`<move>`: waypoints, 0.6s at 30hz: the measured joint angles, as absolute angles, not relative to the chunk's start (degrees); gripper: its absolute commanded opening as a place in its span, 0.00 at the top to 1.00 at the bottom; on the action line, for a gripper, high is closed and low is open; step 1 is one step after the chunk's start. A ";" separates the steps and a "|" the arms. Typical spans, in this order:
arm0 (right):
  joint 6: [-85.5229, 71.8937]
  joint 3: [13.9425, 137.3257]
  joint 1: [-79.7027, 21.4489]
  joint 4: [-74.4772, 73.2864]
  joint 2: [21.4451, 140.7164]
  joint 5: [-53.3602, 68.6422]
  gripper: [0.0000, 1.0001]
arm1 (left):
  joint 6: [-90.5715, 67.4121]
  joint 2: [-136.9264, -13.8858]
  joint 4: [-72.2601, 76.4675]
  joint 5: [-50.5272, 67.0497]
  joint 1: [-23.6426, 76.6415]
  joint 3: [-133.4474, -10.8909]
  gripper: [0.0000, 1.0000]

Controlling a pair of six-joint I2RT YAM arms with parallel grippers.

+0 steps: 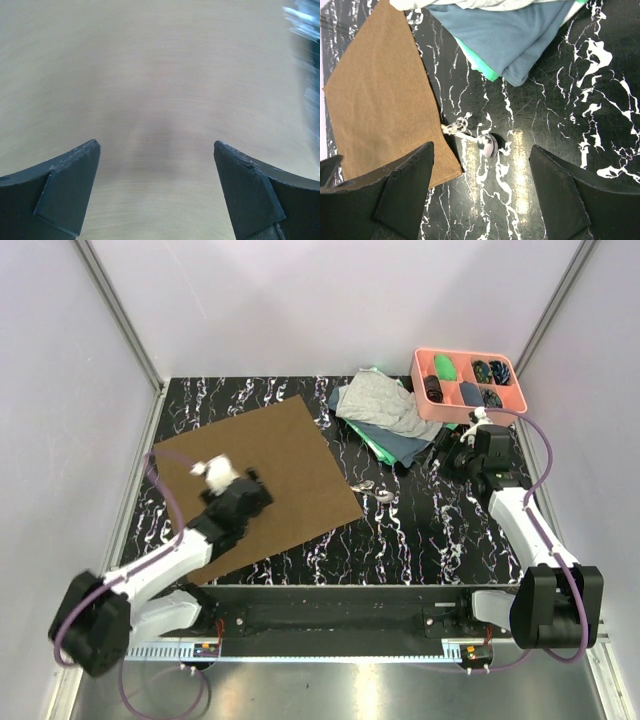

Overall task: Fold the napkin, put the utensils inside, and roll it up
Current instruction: Flatten the napkin out, then fold the napkin

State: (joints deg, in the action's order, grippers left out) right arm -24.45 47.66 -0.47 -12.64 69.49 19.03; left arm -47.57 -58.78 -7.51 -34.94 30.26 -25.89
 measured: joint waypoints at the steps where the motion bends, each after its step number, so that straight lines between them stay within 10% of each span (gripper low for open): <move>1: -24.38 47.64 -0.47 -12.62 69.80 18.90 0.15 | -43.75 -62.00 -5.67 -35.90 34.52 -29.82 0.07; 18: -23.59 46.50 2.37 -13.30 68.42 17.12 0.13 | -18.85 -110.43 -5.65 -21.10 55.77 -71.46 0.53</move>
